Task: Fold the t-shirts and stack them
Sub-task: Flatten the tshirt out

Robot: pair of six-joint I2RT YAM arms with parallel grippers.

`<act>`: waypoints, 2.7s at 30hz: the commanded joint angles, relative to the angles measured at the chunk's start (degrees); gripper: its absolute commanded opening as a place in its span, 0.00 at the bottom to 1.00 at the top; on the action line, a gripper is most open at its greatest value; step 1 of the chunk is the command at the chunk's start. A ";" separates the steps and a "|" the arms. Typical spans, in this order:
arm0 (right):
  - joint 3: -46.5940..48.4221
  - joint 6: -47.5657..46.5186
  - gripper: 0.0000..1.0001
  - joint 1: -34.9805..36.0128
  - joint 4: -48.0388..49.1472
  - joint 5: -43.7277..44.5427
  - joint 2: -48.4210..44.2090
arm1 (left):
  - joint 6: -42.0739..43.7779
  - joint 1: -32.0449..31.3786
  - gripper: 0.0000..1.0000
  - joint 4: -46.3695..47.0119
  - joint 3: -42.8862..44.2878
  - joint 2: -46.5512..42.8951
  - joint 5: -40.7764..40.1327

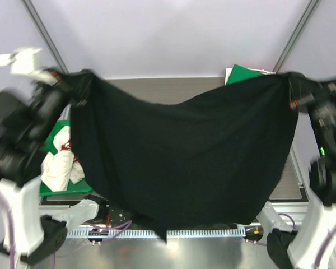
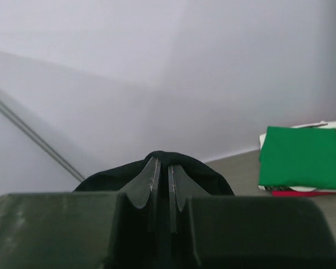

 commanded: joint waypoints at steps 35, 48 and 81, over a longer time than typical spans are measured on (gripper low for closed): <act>-61.65 4.36 0.85 17.26 28.23 -7.20 20.64 | -15.85 4.93 0.82 21.78 -52.92 34.63 -4.91; -60.07 1.29 0.84 17.35 28.59 -5.26 27.34 | -10.49 5.10 0.77 0.54 -10.13 72.42 -16.33; -68.85 8.31 0.87 21.04 15.76 2.12 9.77 | -36.40 -21.16 0.86 -22.07 -53.68 1.99 -21.18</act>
